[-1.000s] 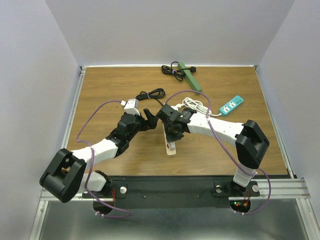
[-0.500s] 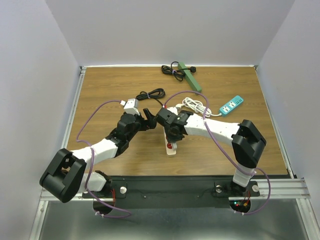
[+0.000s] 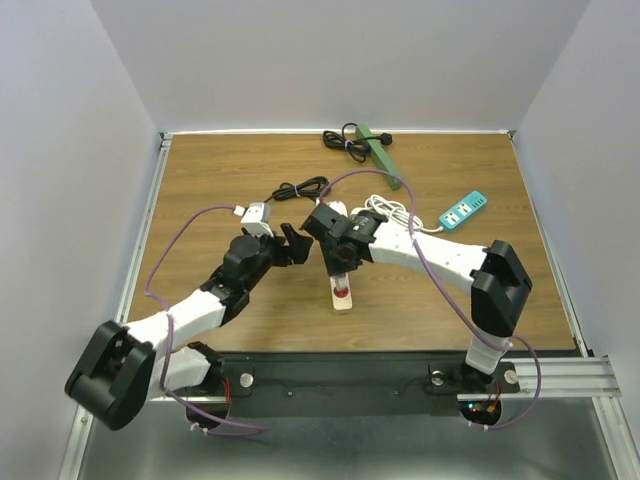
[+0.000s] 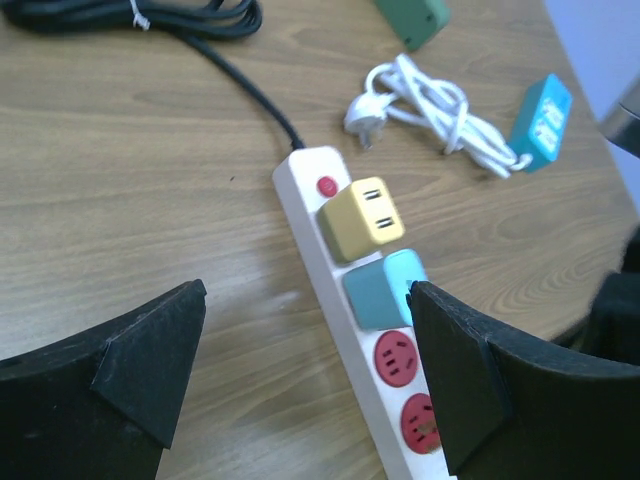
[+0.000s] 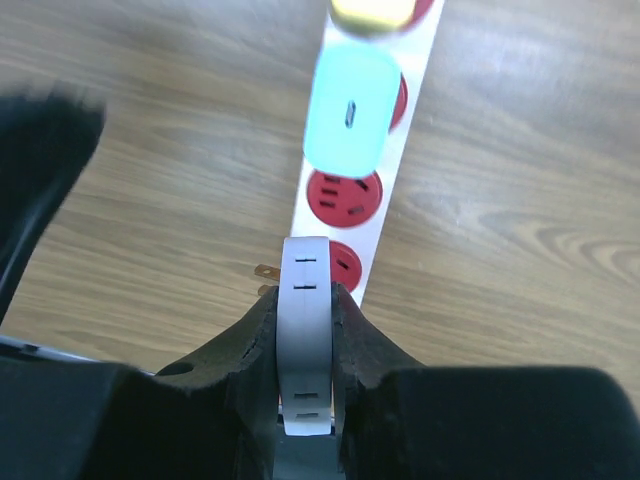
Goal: Insert the plug
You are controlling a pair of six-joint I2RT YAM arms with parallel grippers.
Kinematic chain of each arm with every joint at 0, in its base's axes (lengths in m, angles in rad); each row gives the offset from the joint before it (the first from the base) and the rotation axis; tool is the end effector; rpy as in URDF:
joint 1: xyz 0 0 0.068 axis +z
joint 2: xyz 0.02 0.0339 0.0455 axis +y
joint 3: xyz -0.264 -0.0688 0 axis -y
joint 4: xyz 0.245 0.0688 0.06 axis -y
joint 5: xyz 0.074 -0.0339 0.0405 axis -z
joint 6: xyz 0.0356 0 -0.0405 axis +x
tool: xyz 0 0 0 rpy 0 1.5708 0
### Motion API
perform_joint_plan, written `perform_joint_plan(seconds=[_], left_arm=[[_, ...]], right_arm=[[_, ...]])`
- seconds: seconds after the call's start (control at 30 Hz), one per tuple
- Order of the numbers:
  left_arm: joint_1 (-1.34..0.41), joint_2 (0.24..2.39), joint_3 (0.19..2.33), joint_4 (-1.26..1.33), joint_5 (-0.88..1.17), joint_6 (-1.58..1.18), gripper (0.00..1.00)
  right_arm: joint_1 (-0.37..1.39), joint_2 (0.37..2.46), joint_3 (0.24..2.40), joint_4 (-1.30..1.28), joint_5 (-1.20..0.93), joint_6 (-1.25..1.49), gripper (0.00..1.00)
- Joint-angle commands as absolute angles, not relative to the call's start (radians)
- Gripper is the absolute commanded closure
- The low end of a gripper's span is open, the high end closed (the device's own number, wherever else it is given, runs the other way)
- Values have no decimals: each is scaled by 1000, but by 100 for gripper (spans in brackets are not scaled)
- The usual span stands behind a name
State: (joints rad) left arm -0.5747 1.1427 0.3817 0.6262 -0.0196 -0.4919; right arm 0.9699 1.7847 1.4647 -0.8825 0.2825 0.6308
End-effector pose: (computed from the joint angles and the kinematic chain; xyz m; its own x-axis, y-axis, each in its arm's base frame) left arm 0.2000 -0.1287 0.2134 -0.3484 -0.3369 -0.8747 0.4114 0.7835 -0.4657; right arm 0.2154 0.2966 0.2504 -0.8597 -0.2524 -0.4441 -0.2828 0.9592 0.0023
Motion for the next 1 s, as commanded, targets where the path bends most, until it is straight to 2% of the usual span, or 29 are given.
perform_joint_plan(seconds=[0.0, 0.17, 0.47, 0.73, 0.97], left_arm=[[-572, 993, 394, 637, -5, -436, 6], [-572, 819, 403, 606, 86, -394, 6], [-572, 707, 399, 646, 353, -449, 5], [-571, 713, 368, 774, 540, -508, 4], [-572, 771, 365, 834, 561, -546, 4]], right_arm=[[927, 1733, 1540, -876, 311, 537, 100], [858, 1680, 1549, -760, 185, 428, 100], [821, 1563, 1511, -609, -95, 299, 100], [720, 1407, 1378, -539, -306, 252, 100], [706, 1361, 1319, -482, -442, 253, 100]])
